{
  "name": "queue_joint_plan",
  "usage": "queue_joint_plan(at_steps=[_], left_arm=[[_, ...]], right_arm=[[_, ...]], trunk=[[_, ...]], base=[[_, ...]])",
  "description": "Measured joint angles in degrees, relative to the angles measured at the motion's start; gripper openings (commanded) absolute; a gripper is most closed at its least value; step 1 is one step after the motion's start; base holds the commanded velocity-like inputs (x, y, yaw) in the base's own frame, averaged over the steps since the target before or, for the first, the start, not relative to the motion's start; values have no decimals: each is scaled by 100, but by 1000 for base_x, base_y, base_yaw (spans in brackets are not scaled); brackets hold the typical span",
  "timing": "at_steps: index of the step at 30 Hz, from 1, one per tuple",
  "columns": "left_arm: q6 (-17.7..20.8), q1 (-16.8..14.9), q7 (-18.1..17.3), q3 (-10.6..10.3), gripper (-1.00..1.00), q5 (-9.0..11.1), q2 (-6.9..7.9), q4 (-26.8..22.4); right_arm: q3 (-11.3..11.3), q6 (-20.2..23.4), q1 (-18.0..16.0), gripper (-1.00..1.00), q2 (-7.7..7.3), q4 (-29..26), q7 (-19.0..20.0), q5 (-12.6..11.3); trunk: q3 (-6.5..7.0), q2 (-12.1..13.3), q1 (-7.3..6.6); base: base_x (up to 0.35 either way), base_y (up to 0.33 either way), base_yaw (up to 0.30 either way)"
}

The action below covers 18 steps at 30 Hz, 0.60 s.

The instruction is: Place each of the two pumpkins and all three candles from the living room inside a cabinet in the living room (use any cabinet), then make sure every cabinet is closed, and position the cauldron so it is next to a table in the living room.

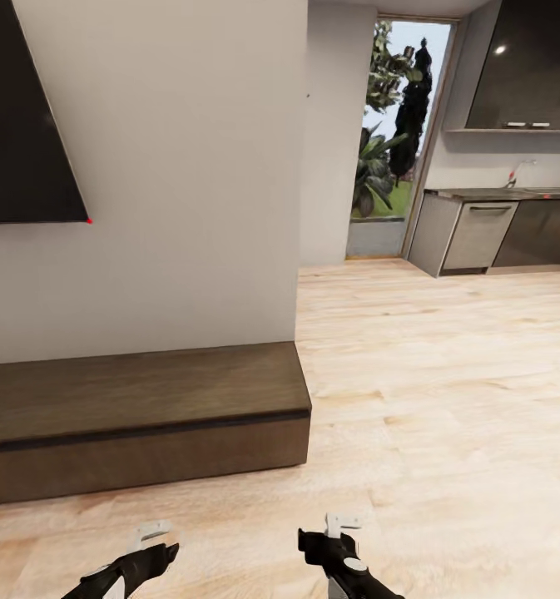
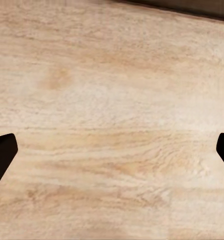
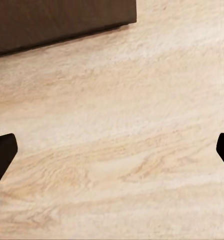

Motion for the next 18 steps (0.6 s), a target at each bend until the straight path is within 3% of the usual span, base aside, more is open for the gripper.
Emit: queue_joint_plan(at_steps=[2, 3, 4, 5, 6, 8, 10, 11, 15, 18], left_arm=[[118, -6, -515, 90, 100, 13, 143, -8], [429, -24, -1178, 234, 100, 2, 321, -52], [656, -28, -1471, 291, 100, 5, 415, -125], [1319, -44, -2182, 440, 100, -6, 619, -429], [1586, -43, -2423, 463, 100, -5, 703, -595], [2705, -31, -3366, 549, 100, 21, 982, -1391], [3874, -11, -4486, 580, 100, 23, 1253, -2248], [4637, -6, -5391, 589, 100, 8, 1400, -2713], [5298, -16, -6799, 595, 100, -6, 1671, -3189], [5424, -40, -7309, 597, 100, 36, 1785, -3287]], right_arm=[[-16, 2, 0, 100, -2, -6, 282, -392], [-17, 14, 0, 100, -10, -5, 514, -893], [-16, 22, 0, 100, -12, 5, 589, -1101], [-15, 43, 0, 100, -16, 23, 729, -1547], [-14, 49, 0, 100, -19, 23, 766, -1680], [-12, 68, 0, 100, -50, -8, 838, -2024], [-10, 90, -13, 100, -78, -45, 887, -2211], [-9, 98, -19, 100, -82, -94, 917, -2246], [-10, 134, -29, 100, -87, -338, 1115, -2413], [6, 224, -33, 100, -93, -643, 1412, -2627]], trunk=[[0, 0, 0], [0, 0, 0], [0, 0, 0], [1, 0, 0], [0, 0, 0], [1, 0, 0], [1, 0, 0], [1, 0, -1], [0, 0, 0], [0, 0, 0]], base=[[0, 1, 0], [0, 0, 0], [0, 0, 0], [0, 0, 0], [0, 0, 0], [0, 0, 0], [0, 0, 0], [0, 0, 0], [0, 0, 0], [0, 0, 0]])
